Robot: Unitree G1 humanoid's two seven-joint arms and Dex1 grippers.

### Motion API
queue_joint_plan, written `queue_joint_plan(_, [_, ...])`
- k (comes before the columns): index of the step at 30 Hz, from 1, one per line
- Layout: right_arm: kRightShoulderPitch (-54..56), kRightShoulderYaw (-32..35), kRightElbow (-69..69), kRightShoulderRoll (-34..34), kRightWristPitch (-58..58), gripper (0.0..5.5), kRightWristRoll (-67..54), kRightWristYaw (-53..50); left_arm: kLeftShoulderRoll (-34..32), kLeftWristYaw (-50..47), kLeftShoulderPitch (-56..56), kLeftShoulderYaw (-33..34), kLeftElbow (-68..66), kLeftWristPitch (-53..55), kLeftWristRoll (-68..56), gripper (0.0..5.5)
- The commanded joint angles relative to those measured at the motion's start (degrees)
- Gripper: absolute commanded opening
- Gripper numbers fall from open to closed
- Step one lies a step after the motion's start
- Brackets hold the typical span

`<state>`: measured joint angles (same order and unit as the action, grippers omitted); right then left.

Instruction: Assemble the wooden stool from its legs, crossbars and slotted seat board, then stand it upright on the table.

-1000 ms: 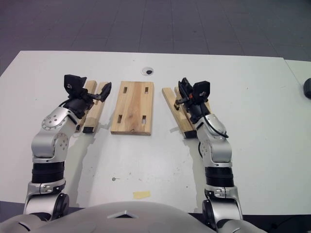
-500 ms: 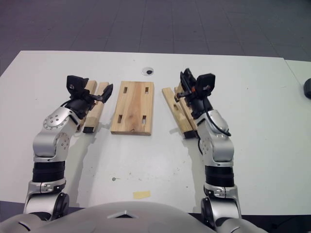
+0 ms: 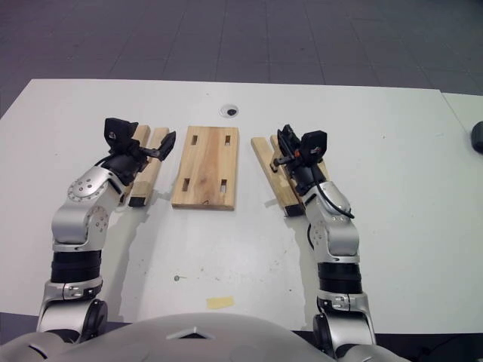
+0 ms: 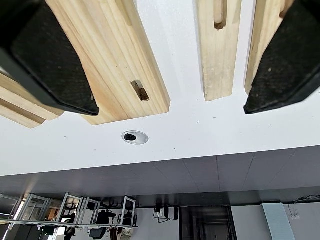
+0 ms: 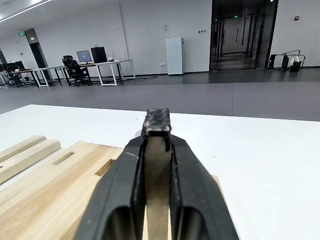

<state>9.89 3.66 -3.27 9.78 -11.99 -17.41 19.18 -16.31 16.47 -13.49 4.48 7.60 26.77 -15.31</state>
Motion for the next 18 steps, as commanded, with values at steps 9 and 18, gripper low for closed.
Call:
queue_joint_plan(9, [-7.98,-1.66,7.32,-0.95,5.30,0.41,2.11,0.91,-0.37,0.11,-0.42,0.05,-0.44,0.09,0.64,5.40])
queue_joint_plan(18, [-2.79,-1.05,7.05,0.29,5.24,0.41,2.34,0.12,-0.94,0.83,-1.25,-0.59,-1.27,-0.54,1.65,5.40])
